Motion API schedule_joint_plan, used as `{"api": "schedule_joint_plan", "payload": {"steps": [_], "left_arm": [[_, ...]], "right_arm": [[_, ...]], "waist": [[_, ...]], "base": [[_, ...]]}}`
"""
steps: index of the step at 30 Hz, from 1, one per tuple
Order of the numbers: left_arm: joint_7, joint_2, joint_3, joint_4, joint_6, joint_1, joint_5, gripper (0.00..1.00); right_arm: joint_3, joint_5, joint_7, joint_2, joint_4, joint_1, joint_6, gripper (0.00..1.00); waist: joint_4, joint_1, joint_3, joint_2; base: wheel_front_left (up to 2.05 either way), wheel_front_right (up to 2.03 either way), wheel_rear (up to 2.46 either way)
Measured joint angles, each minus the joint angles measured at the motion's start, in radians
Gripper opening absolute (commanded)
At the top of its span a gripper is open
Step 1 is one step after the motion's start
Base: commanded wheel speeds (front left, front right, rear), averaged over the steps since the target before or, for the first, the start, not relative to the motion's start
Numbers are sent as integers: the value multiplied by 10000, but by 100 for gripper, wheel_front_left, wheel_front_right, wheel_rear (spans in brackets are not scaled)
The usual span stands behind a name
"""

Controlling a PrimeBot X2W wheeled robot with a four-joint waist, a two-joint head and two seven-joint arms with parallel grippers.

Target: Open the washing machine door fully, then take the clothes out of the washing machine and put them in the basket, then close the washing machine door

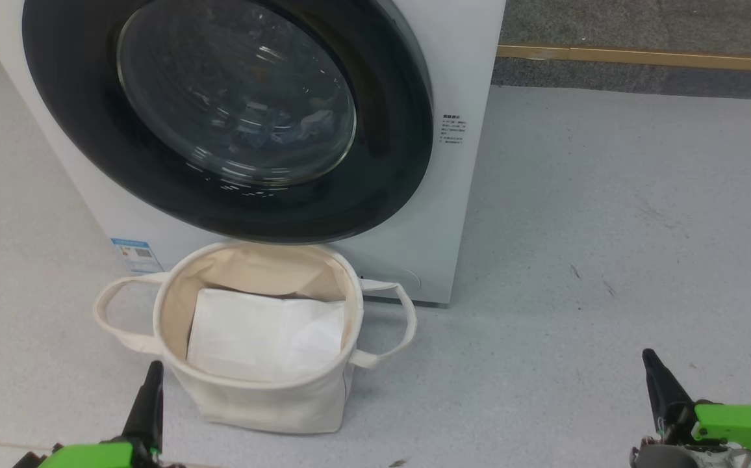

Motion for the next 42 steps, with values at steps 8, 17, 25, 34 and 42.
{"api": "schedule_joint_plan", "payload": {"steps": [8, 17, 25, 34, 42], "left_arm": [[0, 0, 0, 0, 0, 0, 0, 0], [0, 0, 0, 0, 0, 0, 0, 0], [0, 0, 0, 0, 0, 0, 0, 0], [0, 0, 0, 0, 0, 0, 0, 0], [0, 0, 0, 0, 0, 0, 0, 0]], "right_arm": [[0, 0, 0, 0, 0, 0, 0, 0], [0, 0, 2, 0, 0, 0, 0, 0], [0, 0, 2, 0, 0, 0, 0, 0], [0, 0, 0, 0, 0, 0, 0, 0], [0, 0, 0, 0, 0, 0, 0, 0]], "waist": [[0, 0, 0, 0], [0, 0, 0, 0], [0, 0, 0, 0], [0, 0, 0, 0], [0, 0, 0, 0]], "base": [[0, 0, 0], [0, 0, 0], [0, 0, 0], [0, 0, 0], [0, 0, 0]]}}
